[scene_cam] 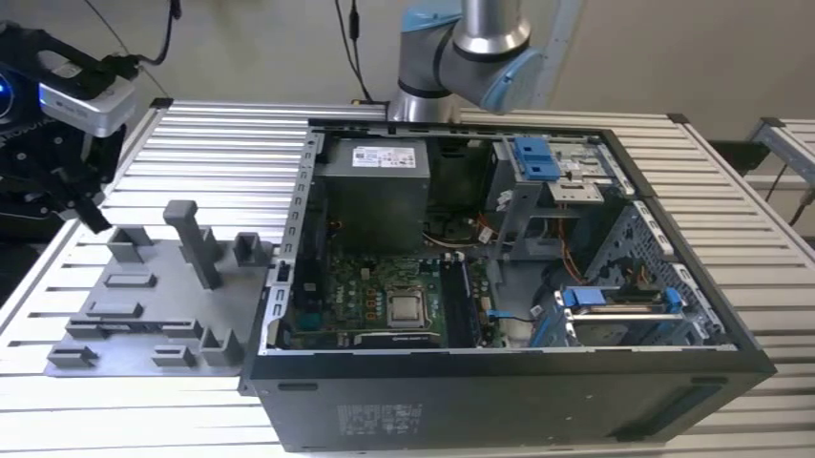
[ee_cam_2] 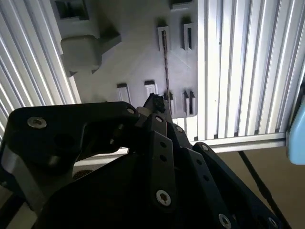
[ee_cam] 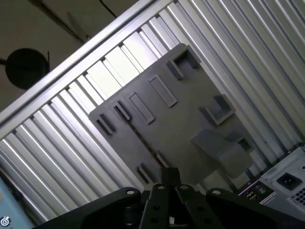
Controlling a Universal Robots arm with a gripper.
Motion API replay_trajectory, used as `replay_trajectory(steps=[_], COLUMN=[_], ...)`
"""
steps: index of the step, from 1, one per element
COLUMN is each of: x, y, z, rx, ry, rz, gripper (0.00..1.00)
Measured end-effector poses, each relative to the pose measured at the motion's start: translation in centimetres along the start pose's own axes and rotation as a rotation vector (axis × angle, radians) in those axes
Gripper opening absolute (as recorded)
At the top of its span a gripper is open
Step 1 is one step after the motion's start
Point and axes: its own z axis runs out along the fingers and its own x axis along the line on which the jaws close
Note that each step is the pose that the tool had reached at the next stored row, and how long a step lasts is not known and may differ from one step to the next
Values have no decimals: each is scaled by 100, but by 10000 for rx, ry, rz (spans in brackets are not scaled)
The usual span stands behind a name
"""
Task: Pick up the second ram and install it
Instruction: 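Pick up the second ram and move it above second insertion slot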
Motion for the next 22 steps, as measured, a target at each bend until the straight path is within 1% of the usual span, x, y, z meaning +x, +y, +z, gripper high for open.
replay_trajectory(steps=[8, 13, 15, 22], x=[17, 26, 28, 28], y=[25, 39, 40, 42], z=[1, 10, 16, 33], rx=[-3, 2, -12, -82], ry=[-14, -36, -41, -57], rz=[-293, -632, -911, -2188], gripper=[11, 11, 11, 11])
